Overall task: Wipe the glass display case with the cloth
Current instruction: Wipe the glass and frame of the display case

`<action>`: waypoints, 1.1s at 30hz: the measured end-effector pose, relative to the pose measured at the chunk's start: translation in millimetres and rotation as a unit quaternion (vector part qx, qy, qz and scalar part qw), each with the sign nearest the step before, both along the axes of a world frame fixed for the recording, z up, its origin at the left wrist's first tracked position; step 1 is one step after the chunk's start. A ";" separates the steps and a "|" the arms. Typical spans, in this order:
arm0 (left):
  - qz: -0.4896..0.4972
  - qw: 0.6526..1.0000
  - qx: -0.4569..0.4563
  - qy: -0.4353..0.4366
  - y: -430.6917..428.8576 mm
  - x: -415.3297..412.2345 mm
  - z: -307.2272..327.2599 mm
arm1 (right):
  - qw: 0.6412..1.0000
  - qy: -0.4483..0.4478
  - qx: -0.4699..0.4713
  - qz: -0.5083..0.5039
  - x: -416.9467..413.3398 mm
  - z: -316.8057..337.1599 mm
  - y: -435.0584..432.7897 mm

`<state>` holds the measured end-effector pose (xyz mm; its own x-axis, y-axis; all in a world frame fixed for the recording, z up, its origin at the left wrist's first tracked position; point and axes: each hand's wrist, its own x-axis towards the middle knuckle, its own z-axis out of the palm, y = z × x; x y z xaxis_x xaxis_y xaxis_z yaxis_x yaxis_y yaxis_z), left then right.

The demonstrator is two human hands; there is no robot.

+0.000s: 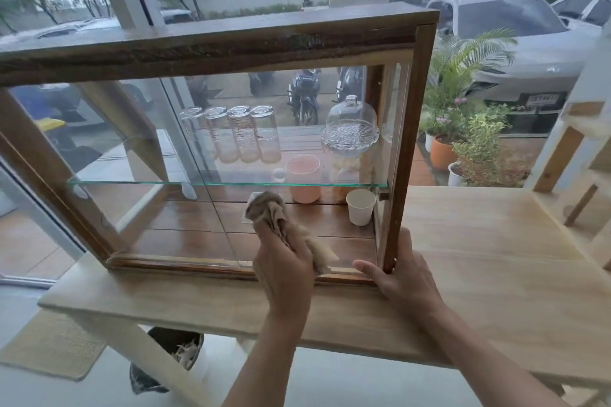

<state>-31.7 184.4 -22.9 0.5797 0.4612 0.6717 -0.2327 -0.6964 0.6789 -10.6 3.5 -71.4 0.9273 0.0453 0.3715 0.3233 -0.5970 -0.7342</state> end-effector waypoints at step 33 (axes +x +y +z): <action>0.037 0.960 -0.228 0.158 19.3 -3.8 -44.7 | 1.000 -0.024 0.002 -0.012 -0.7 -0.6 3.2</action>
<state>-35.5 203.7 -67.6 0.6749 0.7138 0.1874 0.0732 -0.3175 0.9454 -11.3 6.7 -72.0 0.9091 0.0211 0.4161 0.3437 -0.6024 -0.7204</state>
